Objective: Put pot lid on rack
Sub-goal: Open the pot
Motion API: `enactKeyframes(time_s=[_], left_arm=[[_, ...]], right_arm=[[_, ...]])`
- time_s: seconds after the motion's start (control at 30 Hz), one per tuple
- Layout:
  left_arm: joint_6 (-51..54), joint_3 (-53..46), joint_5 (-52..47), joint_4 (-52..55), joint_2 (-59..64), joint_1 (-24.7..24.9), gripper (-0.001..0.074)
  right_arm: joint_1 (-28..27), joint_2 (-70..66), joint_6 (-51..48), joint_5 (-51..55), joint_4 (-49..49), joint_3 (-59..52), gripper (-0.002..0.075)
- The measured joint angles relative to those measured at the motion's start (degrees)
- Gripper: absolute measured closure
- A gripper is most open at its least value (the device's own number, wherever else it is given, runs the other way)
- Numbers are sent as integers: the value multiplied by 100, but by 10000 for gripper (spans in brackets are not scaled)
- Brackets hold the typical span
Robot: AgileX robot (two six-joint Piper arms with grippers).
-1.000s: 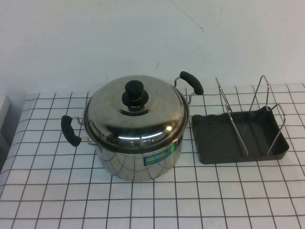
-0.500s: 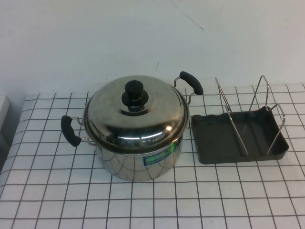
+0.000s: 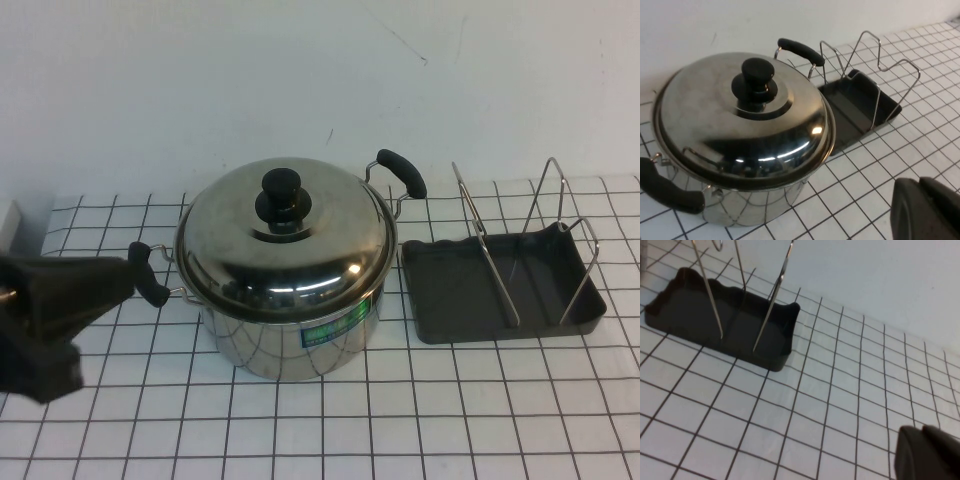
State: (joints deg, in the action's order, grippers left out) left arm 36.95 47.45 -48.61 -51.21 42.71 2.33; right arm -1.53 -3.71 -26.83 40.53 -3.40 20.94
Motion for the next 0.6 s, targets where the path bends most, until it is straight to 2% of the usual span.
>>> enactKeyframes(time_s=[0.2, 0.43, 0.53, 0.6], left_arm=[[1662, 0, 427, -904, 1059, 0, 738], [3473, 26, 1016, -1975, 1706, 0, 735], [3960, 122, 1212, -2242, 1905, 0, 697], [4437, 201, 1355, -2399, 2055, 0, 619]], right_arm=[[0, 0, -167, -69, -72, -80, 729], [0, 0, -182, -84, -72, -80, 729], [0, 0, -182, -84, -72, -80, 729], [0, 0, -182, -84, -72, -80, 729]])
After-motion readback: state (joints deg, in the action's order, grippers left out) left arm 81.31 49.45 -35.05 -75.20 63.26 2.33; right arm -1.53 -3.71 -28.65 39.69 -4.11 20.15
